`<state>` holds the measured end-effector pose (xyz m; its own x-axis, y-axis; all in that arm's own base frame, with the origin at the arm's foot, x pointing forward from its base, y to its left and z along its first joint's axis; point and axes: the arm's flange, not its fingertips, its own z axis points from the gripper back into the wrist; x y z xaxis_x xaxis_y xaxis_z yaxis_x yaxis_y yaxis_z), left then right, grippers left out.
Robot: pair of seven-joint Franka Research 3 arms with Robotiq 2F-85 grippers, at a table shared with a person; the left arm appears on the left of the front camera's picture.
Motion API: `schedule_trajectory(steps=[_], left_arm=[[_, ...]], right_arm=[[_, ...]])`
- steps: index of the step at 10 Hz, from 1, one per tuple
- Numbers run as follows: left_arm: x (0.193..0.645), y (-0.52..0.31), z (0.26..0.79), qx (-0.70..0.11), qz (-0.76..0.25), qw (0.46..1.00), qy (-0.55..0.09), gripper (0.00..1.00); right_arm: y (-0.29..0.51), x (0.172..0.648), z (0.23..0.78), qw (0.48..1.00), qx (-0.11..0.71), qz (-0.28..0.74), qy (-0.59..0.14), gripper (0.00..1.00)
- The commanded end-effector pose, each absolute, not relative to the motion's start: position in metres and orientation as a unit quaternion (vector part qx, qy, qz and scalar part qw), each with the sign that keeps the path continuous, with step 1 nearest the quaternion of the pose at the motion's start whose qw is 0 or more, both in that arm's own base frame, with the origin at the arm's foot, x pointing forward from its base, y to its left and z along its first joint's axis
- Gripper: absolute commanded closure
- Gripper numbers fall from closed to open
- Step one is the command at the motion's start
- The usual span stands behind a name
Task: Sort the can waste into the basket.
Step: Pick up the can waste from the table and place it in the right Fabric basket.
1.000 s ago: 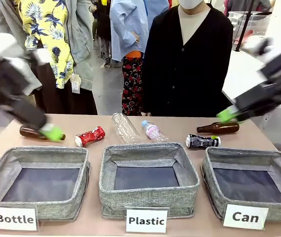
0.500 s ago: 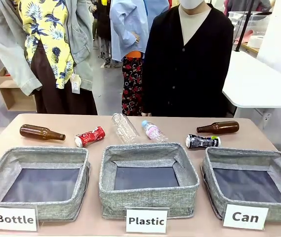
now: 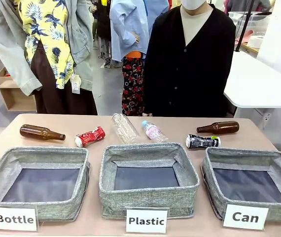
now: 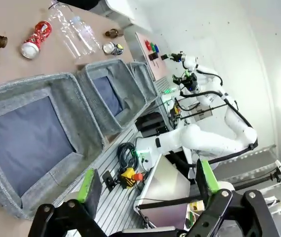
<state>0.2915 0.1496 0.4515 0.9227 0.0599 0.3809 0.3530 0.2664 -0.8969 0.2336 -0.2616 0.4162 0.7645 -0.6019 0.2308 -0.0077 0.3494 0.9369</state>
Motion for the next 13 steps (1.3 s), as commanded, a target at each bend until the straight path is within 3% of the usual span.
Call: schedule_trajectory(steps=[1,5,6,8,10,12,13], left_arm=[[0.289,0.157,0.451,-0.593,-0.113,0.778,-0.175,0.00],[0.289,0.157,0.451,-0.593,-0.113,0.778,-0.175,0.00],[0.289,0.157,0.451,-0.593,-0.113,0.778,-0.175,0.00],[0.289,0.157,0.451,-0.593,-0.113,0.778,-0.175,0.00],[0.289,0.157,0.451,-0.593,-0.113,0.778,-0.175,0.00],[0.289,0.157,0.451,-0.593,-0.113,0.778,-0.175,0.00],[0.289,0.157,0.451,-0.593,-0.113,0.778,-0.175,0.00]], right_arm=[[-0.261,0.227,0.427,0.772,0.535,-0.173,-0.296,0.00],[-0.258,0.226,0.428,0.776,0.535,-0.180,-0.281,0.00],[-0.229,0.252,0.436,0.831,0.470,-0.158,-0.251,0.00],[-0.166,0.305,0.460,0.901,0.352,-0.095,-0.235,0.00],[-0.084,0.359,0.459,0.965,0.198,-0.010,-0.174,0.00],[-0.019,0.391,0.443,0.986,0.067,0.051,-0.141,0.00],[-0.003,0.394,0.444,0.982,0.055,0.077,-0.161,0.00]])
